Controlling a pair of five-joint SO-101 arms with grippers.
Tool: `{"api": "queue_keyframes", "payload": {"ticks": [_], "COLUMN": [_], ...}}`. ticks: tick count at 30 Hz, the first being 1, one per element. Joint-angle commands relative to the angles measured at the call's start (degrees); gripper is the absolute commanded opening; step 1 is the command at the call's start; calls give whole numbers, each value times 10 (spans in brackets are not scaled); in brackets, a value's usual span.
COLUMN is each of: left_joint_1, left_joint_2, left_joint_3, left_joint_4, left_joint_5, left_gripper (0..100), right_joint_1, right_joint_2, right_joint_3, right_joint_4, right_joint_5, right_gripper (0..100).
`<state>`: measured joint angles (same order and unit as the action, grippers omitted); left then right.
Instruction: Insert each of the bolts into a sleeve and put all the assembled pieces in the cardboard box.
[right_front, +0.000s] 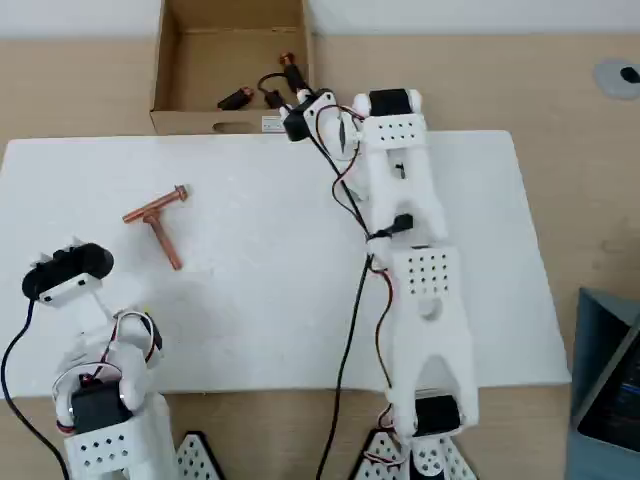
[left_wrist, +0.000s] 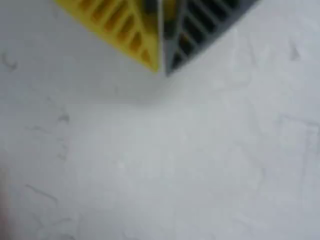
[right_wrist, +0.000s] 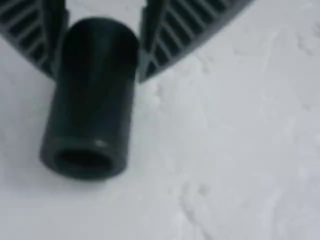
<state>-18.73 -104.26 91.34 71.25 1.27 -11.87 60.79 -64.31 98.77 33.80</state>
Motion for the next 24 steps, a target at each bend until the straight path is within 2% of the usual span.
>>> {"api": "queue_keyframes", "payload": {"ticks": [1,6,22,24], "left_joint_1": [-7,-7,-7,-7], "left_joint_2": [-3,-3,-3,-3], "left_joint_3": [0,0,0,0], "left_joint_4": [-4,-4,-4,-4], "left_joint_5": [3,3,4,4], "left_gripper": [4,4,4,4], "right_joint_1": [2,-4,-20,-20], "right_joint_2": [-2,-2,31,39], "right_joint_3": [-45,-63,-65,-65], "right_joint_4": [-4,-3,-11,-11], "right_joint_5": [5,5,25,25], "right_gripper": [90,184,184,156]}}
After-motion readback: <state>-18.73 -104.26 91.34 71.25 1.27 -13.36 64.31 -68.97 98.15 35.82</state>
